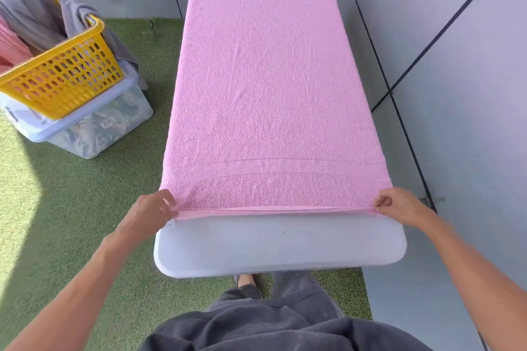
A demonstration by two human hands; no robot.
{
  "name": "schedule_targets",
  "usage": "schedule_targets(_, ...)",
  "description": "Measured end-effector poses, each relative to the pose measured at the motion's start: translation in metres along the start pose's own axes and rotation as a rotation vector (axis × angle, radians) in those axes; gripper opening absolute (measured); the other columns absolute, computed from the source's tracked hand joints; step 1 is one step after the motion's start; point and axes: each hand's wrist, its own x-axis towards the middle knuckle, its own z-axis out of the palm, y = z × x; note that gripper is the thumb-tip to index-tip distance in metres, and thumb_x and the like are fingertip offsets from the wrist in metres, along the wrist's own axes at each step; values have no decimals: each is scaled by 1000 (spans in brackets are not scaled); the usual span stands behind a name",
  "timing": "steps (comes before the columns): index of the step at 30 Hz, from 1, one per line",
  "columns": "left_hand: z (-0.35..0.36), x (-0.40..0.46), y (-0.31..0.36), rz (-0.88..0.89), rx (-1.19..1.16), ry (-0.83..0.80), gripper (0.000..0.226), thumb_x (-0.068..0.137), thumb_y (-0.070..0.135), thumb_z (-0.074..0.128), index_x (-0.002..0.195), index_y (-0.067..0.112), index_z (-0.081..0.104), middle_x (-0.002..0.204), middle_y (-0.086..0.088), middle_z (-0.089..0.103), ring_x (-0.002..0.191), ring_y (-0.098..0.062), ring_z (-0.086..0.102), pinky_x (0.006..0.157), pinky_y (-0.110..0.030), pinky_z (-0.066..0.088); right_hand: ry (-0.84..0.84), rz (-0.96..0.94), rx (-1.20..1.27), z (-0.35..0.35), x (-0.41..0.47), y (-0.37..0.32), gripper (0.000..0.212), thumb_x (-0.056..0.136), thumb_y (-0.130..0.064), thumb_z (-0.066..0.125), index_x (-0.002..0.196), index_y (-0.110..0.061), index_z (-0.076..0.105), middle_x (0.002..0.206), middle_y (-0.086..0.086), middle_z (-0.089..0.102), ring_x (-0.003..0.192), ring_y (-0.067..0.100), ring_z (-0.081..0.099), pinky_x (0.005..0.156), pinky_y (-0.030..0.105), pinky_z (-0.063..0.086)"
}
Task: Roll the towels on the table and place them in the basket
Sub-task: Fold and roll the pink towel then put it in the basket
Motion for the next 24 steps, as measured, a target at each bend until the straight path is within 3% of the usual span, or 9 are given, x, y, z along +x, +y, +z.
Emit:
schedule_targets(2,2,3,3,-25,-6,100,18,81,15,75,78,22,59,88,2,60,76,-17,63,63,-25,48,120,49,56,4,2,-5,23,77,-2,73,70,-22,64,69,-6,64,72,17,62,63,21,42)
schedule_targets(4,11,-5,7,51,94,251,15,80,11,75,73,18,63,88,-1,56,85,-24,54,72,-33,45,306,12,-51,17,-5,-5,22,75,-6,75,68,-25,66,72,-6,60,81,26,60,75,32,45)
schedule_targets(6,28,-20,10,154,217,402,6,81,3,72,82,8,70,87,-5,57,86,-24,48,70,-37,47,451,-64,-147,37,-18,-5,12,81,-7,71,80,-19,72,79,-1,57,86,28,53,79,38,43)
schedule_targets(9,56,-41,9,246,232,464,21,81,-7,69,101,0,66,99,-12,60,90,-29,54,68,-41,56,538,-111,-92,69,-33,1,20,81,0,69,100,-8,69,98,7,59,95,29,52,90,37,39)
schedule_targets(12,65,-48,8,279,264,464,32,79,2,72,109,-1,61,110,-15,59,99,-32,59,68,-39,59,528,-122,-95,82,-33,10,35,76,0,73,109,-4,64,110,10,55,106,34,53,101,34,30)
schedule_targets(17,46,-26,10,315,300,444,27,82,-6,65,106,4,59,100,-10,61,86,-26,59,59,-40,58,521,-100,0,66,-21,-5,23,87,2,60,106,-8,66,104,5,56,102,28,49,95,40,38)
schedule_targets(19,39,-20,8,314,298,416,24,85,-7,62,105,5,59,93,-7,61,82,-25,58,62,-39,58,504,-97,-16,62,-21,-4,18,90,2,57,104,-5,66,102,8,59,100,29,50,92,40,39)
schedule_targets(21,33,-19,0,312,295,331,18,89,-4,57,103,8,58,92,-4,62,83,-24,59,66,-40,57,442,-117,-45,58,-23,5,15,92,1,54,102,-3,65,100,8,62,98,27,53,90,38,38)
schedule_targets(24,13,-14,-6,229,176,108,14,97,11,51,105,14,62,98,3,64,83,-17,64,74,-34,56,210,-120,-30,37,-19,18,11,94,-7,58,95,-13,67,89,1,64,86,23,59,75,28,41)
